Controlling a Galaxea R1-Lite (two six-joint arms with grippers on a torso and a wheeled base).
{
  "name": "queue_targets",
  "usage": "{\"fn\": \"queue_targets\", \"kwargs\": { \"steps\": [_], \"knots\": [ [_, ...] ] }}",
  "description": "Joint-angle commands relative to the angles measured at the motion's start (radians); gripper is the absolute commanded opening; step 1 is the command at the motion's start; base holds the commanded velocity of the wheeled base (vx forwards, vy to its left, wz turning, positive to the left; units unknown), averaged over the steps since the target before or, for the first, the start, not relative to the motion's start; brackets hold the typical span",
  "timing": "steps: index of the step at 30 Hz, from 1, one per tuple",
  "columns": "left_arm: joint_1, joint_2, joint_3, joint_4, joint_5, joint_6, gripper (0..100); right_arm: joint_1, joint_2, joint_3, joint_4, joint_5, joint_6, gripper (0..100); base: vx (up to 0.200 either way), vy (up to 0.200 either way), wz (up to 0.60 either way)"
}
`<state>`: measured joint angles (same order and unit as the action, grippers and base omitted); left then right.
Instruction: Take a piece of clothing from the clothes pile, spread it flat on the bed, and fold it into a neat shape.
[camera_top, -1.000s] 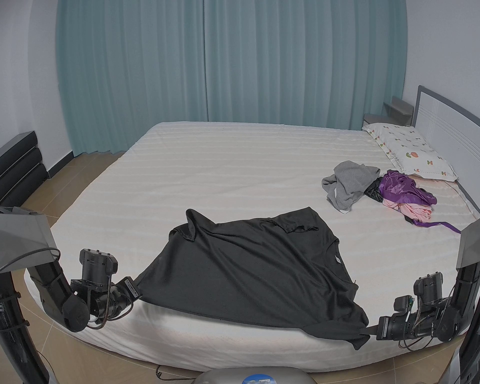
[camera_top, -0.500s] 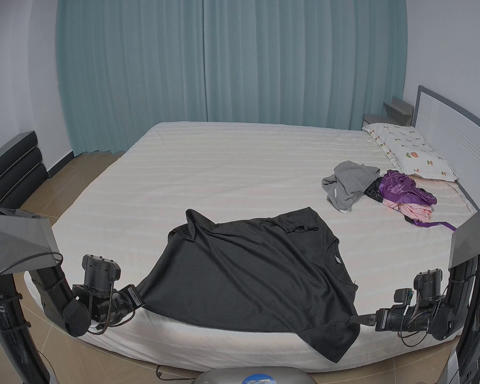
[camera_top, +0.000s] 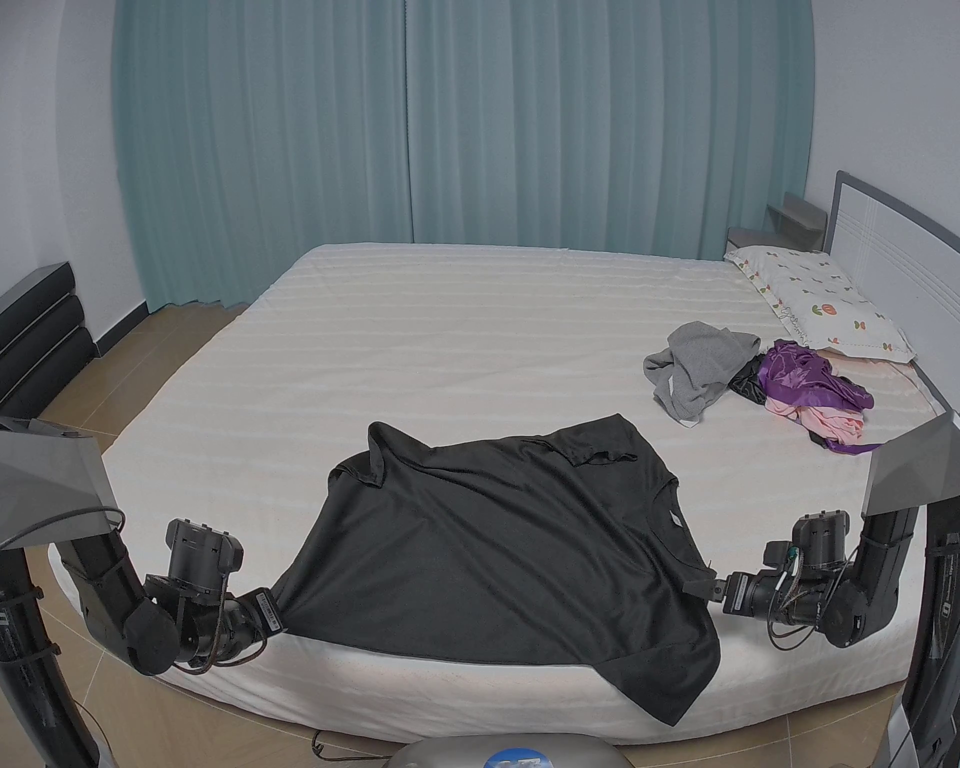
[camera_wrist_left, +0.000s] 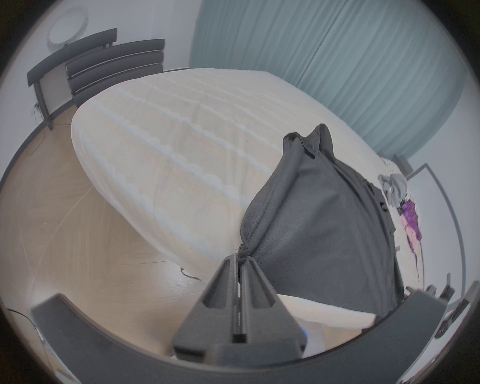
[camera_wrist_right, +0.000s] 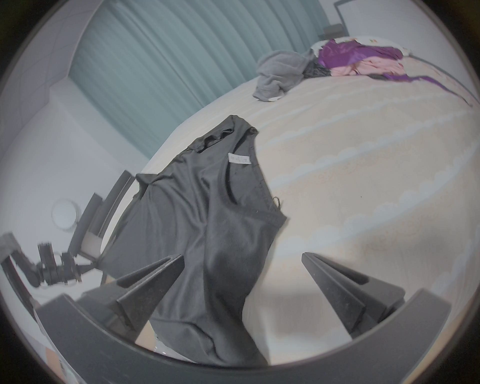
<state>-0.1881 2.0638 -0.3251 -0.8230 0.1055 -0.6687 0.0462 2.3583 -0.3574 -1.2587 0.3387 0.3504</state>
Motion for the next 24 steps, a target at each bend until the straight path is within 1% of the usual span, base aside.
{"fn": "queue_targets", "kwargs": {
  "steps": [1,6,7,10,12,14,18,24],
  "knots": [
    [0.038,-0.041,0.017,0.051,0.005,0.063,0,0.001,0.009,-0.141,0.111,-0.017,0.081,100,0.0,0.0,0.0],
    [0.076,-0.059,0.023,0.081,0.019,0.124,0,0.001,0.006,-0.248,0.231,-0.041,0.139,100,0.0,0.0,0.0],
    [0.085,-0.065,0.024,0.081,0.02,0.136,0,0.003,0.004,-0.278,0.274,-0.043,0.148,100,0.0,0.0,0.0],
    [0.099,-0.077,0.023,0.084,0.022,0.141,0,0.004,0.001,-0.324,0.346,-0.049,0.157,100,0.0,0.0,0.0],
    [0.114,-0.085,0.024,0.084,0.022,0.146,0,0.004,0.007,-0.357,0.381,-0.075,0.167,100,0.0,0.0,0.0],
    [0.127,-0.093,0.028,0.085,0.022,0.169,0,0.004,0.015,-0.374,0.395,-0.09,0.174,100,0.0,0.0,0.0],
    [0.15,-0.11,0.037,0.127,0.033,0.215,0,0.015,0.016,-0.374,0.4,-0.095,0.173,100,0.0,0.0,0.0],
    [0.15,-0.117,0.038,0.176,0.04,0.224,0,0.026,0.013,-0.376,0.42,-0.096,0.165,100,0.0,0.0,0.0]
  ]
}}
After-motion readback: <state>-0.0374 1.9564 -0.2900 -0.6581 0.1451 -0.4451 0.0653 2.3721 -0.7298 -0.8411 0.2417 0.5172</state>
